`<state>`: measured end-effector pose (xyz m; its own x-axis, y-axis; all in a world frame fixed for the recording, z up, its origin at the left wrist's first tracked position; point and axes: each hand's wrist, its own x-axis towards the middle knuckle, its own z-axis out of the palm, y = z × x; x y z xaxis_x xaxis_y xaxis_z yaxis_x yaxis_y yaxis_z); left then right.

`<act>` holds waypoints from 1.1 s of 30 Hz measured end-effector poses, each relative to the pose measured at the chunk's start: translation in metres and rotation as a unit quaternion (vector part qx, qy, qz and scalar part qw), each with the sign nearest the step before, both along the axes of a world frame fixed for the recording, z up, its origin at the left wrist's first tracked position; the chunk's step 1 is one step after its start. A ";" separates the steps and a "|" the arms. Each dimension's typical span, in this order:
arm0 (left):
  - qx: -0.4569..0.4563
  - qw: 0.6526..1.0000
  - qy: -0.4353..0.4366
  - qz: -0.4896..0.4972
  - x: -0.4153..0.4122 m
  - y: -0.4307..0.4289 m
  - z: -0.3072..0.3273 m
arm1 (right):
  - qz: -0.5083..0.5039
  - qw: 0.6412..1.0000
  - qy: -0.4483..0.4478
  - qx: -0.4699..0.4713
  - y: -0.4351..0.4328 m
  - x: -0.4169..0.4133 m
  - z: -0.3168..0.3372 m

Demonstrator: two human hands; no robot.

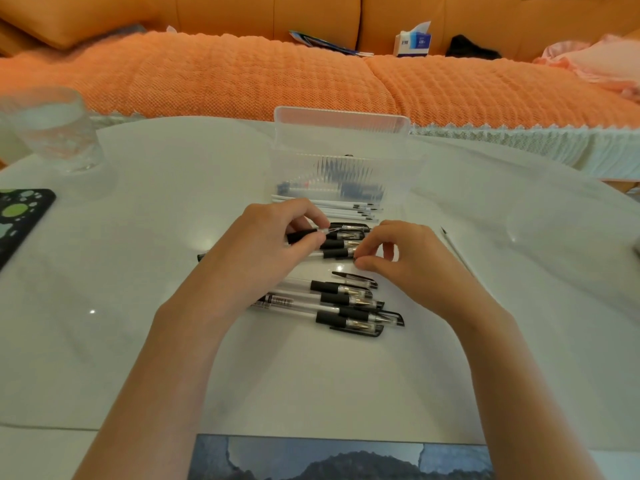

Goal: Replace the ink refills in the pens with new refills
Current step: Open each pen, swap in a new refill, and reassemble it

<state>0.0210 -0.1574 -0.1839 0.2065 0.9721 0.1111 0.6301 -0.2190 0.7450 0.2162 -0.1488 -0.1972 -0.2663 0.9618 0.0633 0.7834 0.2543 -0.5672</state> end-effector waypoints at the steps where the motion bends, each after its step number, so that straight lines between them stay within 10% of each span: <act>1: 0.000 1.000 -0.001 0.001 0.000 0.000 0.001 | -0.010 1.000 0.026 0.007 0.000 0.001 0.001; 7: 0.005 1.000 0.001 0.000 0.001 0.000 0.001 | -0.024 0.986 0.165 0.021 -0.002 -0.001 0.008; 33: 0.037 0.999 0.013 -0.038 0.010 0.000 0.004 | 0.020 0.980 0.195 -0.027 -0.004 -0.011 0.009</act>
<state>0.0305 -0.1578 -0.1800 0.2829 0.9429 0.1759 0.6283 -0.3208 0.7087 0.2052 -0.1525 -0.1884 -0.2694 0.9559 0.1170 0.4939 0.2415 -0.8353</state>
